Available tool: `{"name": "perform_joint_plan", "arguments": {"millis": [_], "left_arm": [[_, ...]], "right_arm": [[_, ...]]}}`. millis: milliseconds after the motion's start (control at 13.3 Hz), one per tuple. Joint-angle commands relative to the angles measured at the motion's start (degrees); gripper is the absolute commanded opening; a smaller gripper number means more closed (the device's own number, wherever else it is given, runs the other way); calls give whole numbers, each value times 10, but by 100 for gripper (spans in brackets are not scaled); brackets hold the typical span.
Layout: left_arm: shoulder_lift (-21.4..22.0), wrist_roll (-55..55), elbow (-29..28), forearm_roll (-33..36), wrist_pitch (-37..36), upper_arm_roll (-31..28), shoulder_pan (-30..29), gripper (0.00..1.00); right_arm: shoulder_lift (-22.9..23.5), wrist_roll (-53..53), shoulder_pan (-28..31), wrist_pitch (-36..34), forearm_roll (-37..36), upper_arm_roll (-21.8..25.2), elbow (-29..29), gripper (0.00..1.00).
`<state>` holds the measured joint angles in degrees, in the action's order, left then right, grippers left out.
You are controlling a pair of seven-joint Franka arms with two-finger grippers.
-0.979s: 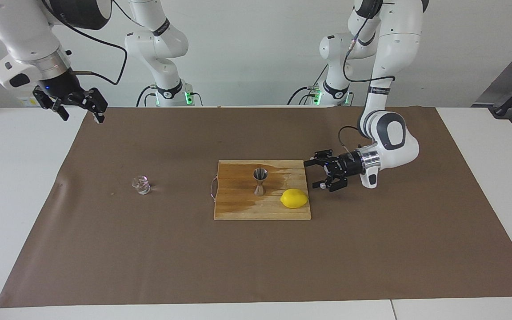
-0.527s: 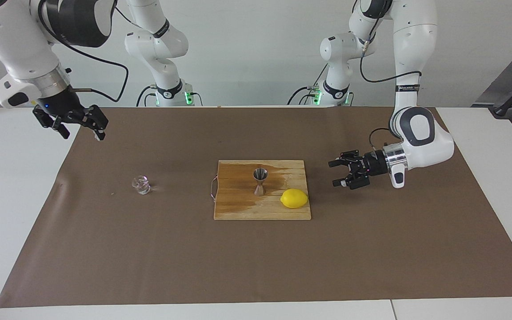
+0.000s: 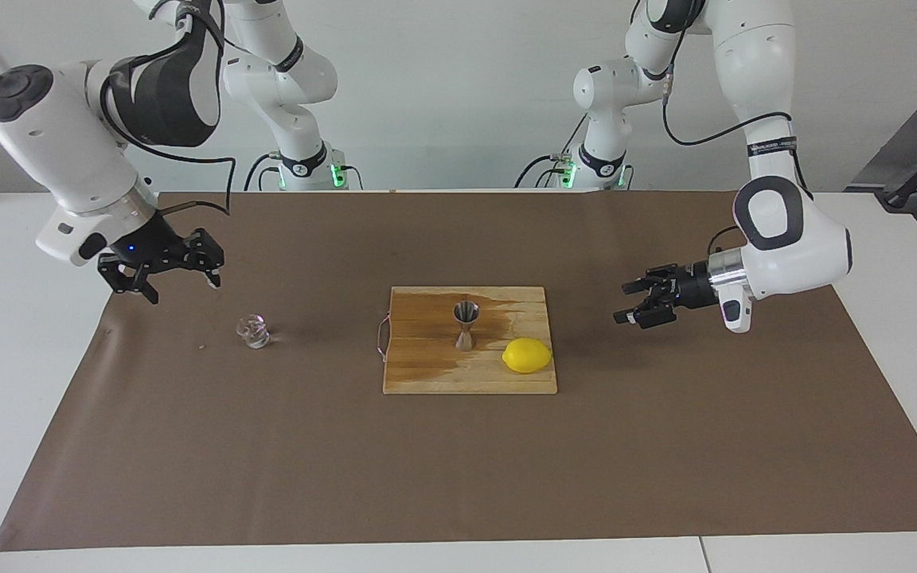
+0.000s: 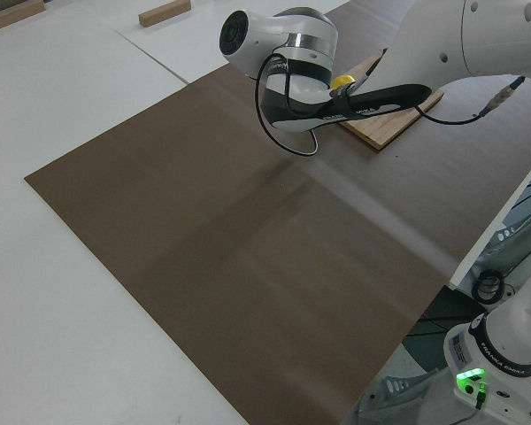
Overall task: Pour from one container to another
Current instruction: 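Withdraw the left gripper while the right gripper reaches the clear glass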
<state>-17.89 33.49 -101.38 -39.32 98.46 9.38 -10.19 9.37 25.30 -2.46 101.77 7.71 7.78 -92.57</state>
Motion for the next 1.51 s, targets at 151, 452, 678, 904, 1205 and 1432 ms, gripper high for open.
{"name": "perform_joint_plan", "arguments": {"millis": [151,452,678,904,1205,1432], "left_arm": [[11,-33,58,143,-37,-2,7,100],[29,-79,85,249,-32,0,34,100],[44,-119,103,313,-26,0,53,100],[44,-183,123,354,-23,0,61,100],[63,-189,145,400,-20,6,76,100],[86,-230,144,402,-12,6,83,100]], "right_arm": [[-23,157,11,52,43,-3,-68,100],[-33,350,35,174,144,-2,-181,100],[-39,521,65,169,229,-1,-218,100],[-51,649,78,150,292,6,-256,100],[-45,811,106,99,354,32,-286,100],[-21,908,119,75,377,49,-289,100]]}}
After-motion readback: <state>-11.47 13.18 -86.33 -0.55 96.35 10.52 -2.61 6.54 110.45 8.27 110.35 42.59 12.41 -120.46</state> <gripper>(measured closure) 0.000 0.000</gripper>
